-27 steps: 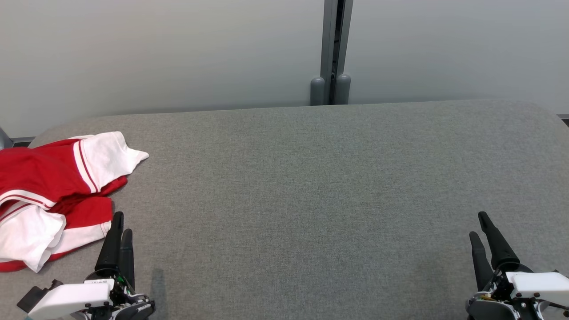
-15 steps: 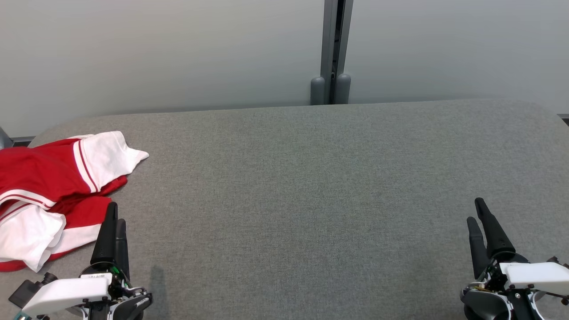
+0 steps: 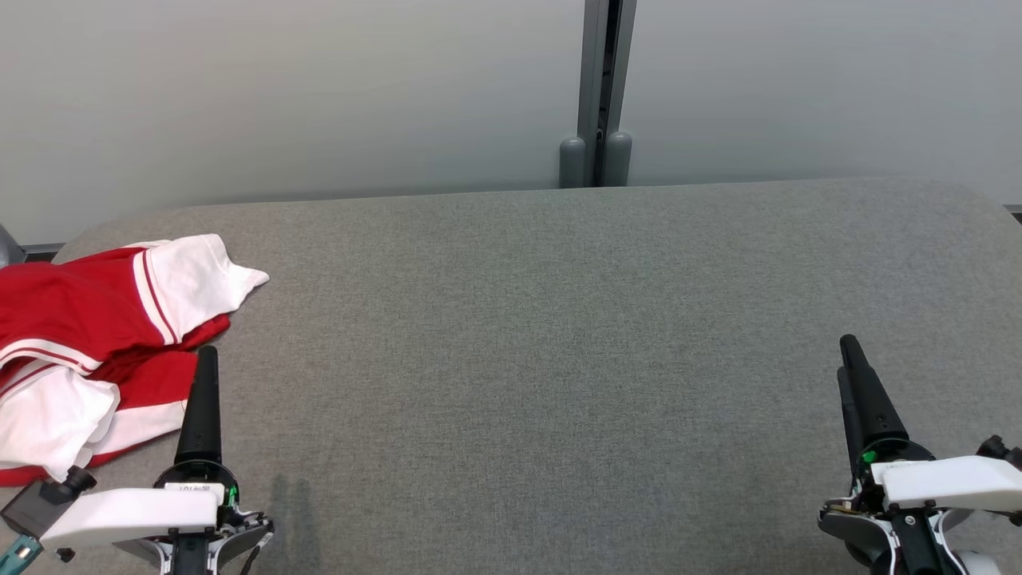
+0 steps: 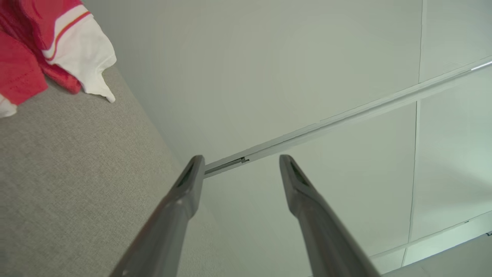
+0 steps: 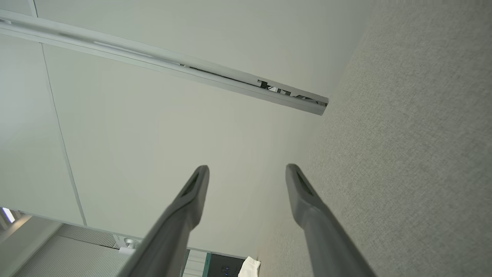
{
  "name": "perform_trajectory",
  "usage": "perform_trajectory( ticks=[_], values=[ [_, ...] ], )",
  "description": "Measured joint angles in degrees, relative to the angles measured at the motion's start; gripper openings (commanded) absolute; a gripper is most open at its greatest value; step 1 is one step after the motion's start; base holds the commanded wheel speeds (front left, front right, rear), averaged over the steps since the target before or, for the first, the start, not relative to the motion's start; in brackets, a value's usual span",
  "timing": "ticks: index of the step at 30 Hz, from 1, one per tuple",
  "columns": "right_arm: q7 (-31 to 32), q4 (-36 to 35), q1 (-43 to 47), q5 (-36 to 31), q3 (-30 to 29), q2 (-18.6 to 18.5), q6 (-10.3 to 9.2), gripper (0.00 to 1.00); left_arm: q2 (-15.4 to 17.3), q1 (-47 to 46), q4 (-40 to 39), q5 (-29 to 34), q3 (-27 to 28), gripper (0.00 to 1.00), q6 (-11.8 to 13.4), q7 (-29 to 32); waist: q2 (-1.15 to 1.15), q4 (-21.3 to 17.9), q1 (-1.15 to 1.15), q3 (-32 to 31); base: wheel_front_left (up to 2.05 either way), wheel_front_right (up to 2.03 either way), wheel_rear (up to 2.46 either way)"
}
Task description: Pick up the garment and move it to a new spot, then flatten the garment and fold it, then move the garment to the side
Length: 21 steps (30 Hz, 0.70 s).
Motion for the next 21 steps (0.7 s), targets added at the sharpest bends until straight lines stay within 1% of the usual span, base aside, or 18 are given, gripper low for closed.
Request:
perform_trajectory(
  ticks=[9, 10, 21],
  values=[
    [-1.80, -0.97, -0.73, -8.48, 1.78, -0.07, 0.00, 1.00, -0.42, 0.31, -0.78, 11.47, 0.03, 1.00, 0.00, -1.75, 0.00, 0.05, 0.00, 0.06, 0.00, 0.00, 0.00],
    [-1.80, -0.97, -0.73, -8.48, 1.78, -0.07, 0.00, 1.00, -0.42, 0.31, -0.78, 11.47, 0.03, 1.00, 0.00, -1.75, 0.00, 0.05, 0.00, 0.06, 0.00, 0.00, 0.00],
    [-3.80, -0.60, -1.08, -22.42, 3.44, -0.18, 0.01, 1.00, -0.60, 0.49, 0.98, 28.63, 0.77, 1.00, 0.12, -3.77, 0.00, 0.17, 0.00, -0.06, 0.00, 0.00, 0.00]
  ],
)
